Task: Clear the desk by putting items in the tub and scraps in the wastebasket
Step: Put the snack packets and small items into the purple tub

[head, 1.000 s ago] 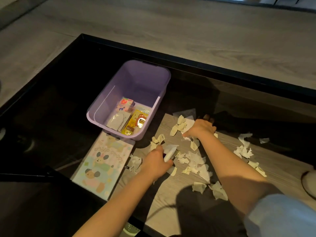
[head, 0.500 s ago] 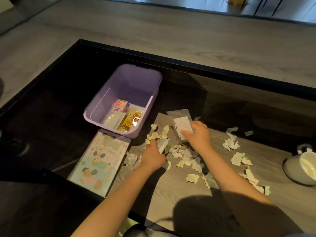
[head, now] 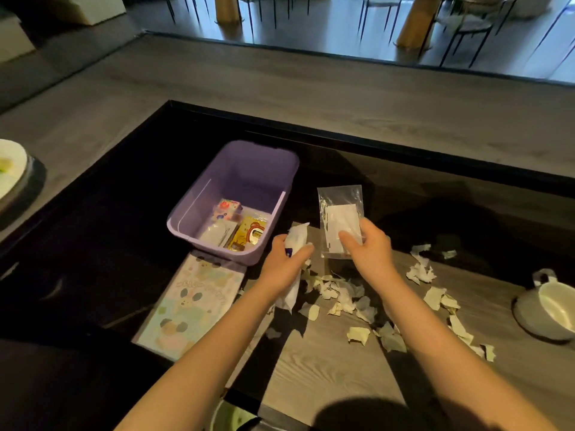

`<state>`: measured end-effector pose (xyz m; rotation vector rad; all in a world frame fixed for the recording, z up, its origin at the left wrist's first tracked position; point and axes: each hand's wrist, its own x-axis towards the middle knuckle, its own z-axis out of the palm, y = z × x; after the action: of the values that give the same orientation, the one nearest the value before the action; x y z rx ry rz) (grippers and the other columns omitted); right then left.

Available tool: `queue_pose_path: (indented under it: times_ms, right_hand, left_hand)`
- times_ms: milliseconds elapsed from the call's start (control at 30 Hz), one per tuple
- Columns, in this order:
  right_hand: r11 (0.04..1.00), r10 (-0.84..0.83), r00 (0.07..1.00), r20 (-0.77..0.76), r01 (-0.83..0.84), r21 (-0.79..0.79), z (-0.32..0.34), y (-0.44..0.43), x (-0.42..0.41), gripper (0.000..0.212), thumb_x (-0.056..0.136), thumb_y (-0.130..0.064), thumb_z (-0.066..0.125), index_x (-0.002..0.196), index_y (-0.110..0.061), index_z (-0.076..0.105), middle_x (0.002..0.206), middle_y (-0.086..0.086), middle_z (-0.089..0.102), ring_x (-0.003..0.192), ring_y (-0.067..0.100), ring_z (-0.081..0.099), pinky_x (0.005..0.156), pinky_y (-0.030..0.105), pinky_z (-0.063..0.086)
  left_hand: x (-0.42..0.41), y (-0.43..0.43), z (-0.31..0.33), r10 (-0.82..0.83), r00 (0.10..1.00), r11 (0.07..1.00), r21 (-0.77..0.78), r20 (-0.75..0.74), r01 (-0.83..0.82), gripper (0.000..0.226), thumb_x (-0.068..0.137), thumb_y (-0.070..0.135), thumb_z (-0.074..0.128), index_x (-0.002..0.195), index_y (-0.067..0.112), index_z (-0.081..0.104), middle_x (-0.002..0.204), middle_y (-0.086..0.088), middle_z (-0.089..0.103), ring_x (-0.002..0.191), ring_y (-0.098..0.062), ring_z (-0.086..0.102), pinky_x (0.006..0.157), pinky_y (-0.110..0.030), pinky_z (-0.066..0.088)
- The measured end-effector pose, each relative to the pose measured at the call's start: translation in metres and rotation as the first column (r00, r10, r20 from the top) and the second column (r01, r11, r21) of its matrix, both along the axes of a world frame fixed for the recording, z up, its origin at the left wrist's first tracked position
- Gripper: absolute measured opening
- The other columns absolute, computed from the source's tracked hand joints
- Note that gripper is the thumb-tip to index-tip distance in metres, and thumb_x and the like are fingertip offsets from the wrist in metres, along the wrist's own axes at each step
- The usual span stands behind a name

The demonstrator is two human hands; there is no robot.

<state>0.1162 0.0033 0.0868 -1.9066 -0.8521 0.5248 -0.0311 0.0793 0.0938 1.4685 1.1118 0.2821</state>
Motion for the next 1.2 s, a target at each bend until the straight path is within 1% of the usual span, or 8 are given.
queue_pose_path:
  times_ms: [233, 400, 567, 733, 867, 1033, 1100, 1200]
  right_hand:
    - [0.998, 0.037, 0.999, 0.02, -0.038, 0.05, 0.016, 0.03, -0.016, 0.032, 0.093, -0.019, 0.056, 0.124, -0.013, 0.054, 0.103, -0.007, 0.057, 0.094, 0.011, 0.058, 0.066, 0.017, 0.047]
    - [0.995, 0.076, 0.997, -0.019, -0.075, 0.073, 0.021, 0.053, -0.027, 0.031, 0.092, -0.015, 0.056, 0.123, -0.012, 0.056, 0.101, -0.006, 0.059, 0.088, 0.006, 0.058, 0.07, 0.018, 0.049]
    - [0.995, 0.091, 0.995, -0.031, -0.09, 0.044, 0.017, 0.069, -0.03, 0.027, 0.092, -0.015, 0.057, 0.119, -0.014, 0.059, 0.1, -0.007, 0.062, 0.087, 0.004, 0.06, 0.07, 0.018, 0.05]
    - [0.996, 0.088, 0.993, -0.082, -0.086, 0.035, 0.014, 0.078, -0.026, 0.025, 0.091, -0.012, 0.057, 0.116, -0.012, 0.06, 0.102, -0.002, 0.066, 0.092, 0.011, 0.064, 0.076, 0.026, 0.055]
    - [0.996, 0.086, 0.994, -0.071, -0.086, 0.006, 0.009, 0.081, -0.024, 0.019, 0.091, -0.014, 0.058, 0.108, -0.008, 0.062, 0.1, 0.004, 0.069, 0.09, 0.016, 0.066, 0.078, 0.037, 0.055]
    - [0.994, 0.105, 0.989, -0.103, -0.107, -0.011, 0.006, 0.09, -0.029, 0.027, 0.091, -0.014, 0.058, 0.117, -0.012, 0.06, 0.108, 0.004, 0.068, 0.095, 0.015, 0.065, 0.082, 0.035, 0.055]
    - [0.992, 0.124, 0.981, -0.15, -0.125, 0.001, 0.008, 0.096, -0.034, 0.029, 0.091, -0.011, 0.056, 0.12, -0.012, 0.058, 0.111, 0.004, 0.067, 0.097, 0.015, 0.064, 0.08, 0.029, 0.054]
    - [0.985, 0.171, 0.962, -0.211, -0.173, 0.008, 0.014, 0.109, -0.042, 0.032, 0.091, -0.009, 0.056, 0.123, -0.012, 0.056, 0.111, -0.001, 0.064, 0.097, 0.012, 0.062, 0.075, 0.019, 0.052]
  left_hand:
    - [-0.013, 0.071, 0.04, 0.121, 0.992, 0.953, 0.275, 0.045, -0.129, 0.05, 0.086, 0.038, 0.058, 0.126, 0.016, 0.037, 0.094, 0.007, 0.05, 0.085, -0.012, 0.051, 0.065, -0.028, 0.038]
    - [-0.017, 0.14, 0.024, 0.205, 0.962, 0.885, 0.454, -0.18, -0.104, 0.069, 0.078, 0.042, 0.065, 0.131, 0.012, 0.032, 0.118, -0.008, 0.052, 0.105, -0.03, 0.053, 0.077, -0.032, 0.04]
    - [-0.008, 0.169, -0.007, 0.214, 0.874, 0.886, 0.463, -0.435, 0.013, 0.089, 0.078, 0.043, 0.066, 0.144, 0.013, 0.014, 0.138, -0.019, 0.034, 0.12, -0.041, 0.045, 0.096, -0.043, 0.043]
    - [-0.003, 0.171, -0.041, -0.043, 0.832, 0.939, 0.263, -0.553, 0.223, 0.091, 0.071, 0.048, 0.073, 0.139, 0.015, 0.022, 0.132, -0.014, 0.047, 0.117, -0.035, 0.05, 0.092, -0.042, 0.046]
    - [-0.002, 0.172, -0.049, -0.108, 0.768, 0.915, 0.239, -0.631, 0.324, 0.069, 0.085, 0.041, 0.063, 0.135, 0.003, 0.037, 0.125, -0.017, 0.058, 0.112, -0.032, 0.055, 0.086, -0.035, 0.045]
    - [-0.013, 0.175, -0.044, -0.064, 0.598, 0.787, 0.328, -0.799, 0.522, 0.036, 0.088, 0.039, 0.056, 0.103, 0.007, 0.066, 0.099, -0.011, 0.065, 0.09, -0.026, 0.059, 0.073, -0.033, 0.048]
    - [-0.019, 0.173, -0.038, 0.013, 0.714, 0.76, 0.471, -0.7, 0.448, 0.035, 0.088, 0.036, 0.055, 0.108, 0.008, 0.065, 0.107, -0.011, 0.063, 0.097, -0.028, 0.057, 0.077, -0.034, 0.046]
    - [-0.026, 0.162, -0.016, 0.091, 0.969, 0.893, 0.449, -0.231, 0.023, 0.037, 0.094, 0.034, 0.048, 0.117, 0.008, 0.061, 0.118, -0.009, 0.06, 0.109, -0.026, 0.056, 0.087, -0.032, 0.042]
